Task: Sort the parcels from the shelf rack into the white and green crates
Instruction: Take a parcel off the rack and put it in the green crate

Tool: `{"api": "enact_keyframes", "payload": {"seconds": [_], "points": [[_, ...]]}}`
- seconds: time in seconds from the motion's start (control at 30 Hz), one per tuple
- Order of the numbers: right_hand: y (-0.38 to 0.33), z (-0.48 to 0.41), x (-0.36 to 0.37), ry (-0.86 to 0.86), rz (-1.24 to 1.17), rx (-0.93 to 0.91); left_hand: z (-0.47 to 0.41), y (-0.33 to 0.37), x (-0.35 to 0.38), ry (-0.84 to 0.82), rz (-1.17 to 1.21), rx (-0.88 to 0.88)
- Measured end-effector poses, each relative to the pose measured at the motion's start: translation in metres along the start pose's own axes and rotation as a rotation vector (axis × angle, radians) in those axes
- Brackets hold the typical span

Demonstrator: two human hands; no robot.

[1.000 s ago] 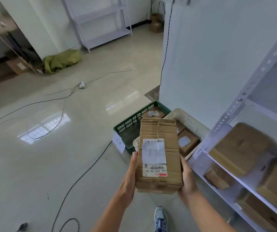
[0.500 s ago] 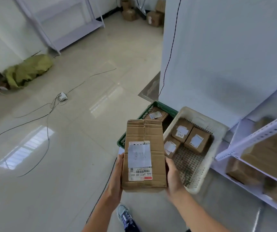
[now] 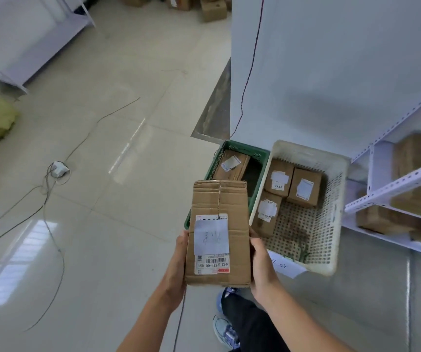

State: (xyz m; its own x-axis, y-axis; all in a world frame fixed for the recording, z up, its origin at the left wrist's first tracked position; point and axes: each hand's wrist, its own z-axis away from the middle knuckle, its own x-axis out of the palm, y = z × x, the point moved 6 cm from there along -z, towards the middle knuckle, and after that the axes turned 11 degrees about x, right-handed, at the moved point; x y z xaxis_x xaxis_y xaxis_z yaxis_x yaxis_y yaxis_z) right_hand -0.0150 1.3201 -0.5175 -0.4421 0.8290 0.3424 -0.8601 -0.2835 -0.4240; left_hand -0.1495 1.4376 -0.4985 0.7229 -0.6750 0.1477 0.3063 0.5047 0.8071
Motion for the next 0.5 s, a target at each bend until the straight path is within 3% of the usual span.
{"api": "enact_keyframes", "payload": {"seconds": [0.23, 0.5], "points": [[-0.013, -0.078, 0.012, 0.103, -0.095, 0.032, -0.082, 0.000, -0.031, -0.018, -0.102, -0.133], [-0.018, -0.186, 0.006, 0.216, -0.038, 0.100, -0.191, -0.012, -0.059, -0.035, -0.236, -0.218]]}}
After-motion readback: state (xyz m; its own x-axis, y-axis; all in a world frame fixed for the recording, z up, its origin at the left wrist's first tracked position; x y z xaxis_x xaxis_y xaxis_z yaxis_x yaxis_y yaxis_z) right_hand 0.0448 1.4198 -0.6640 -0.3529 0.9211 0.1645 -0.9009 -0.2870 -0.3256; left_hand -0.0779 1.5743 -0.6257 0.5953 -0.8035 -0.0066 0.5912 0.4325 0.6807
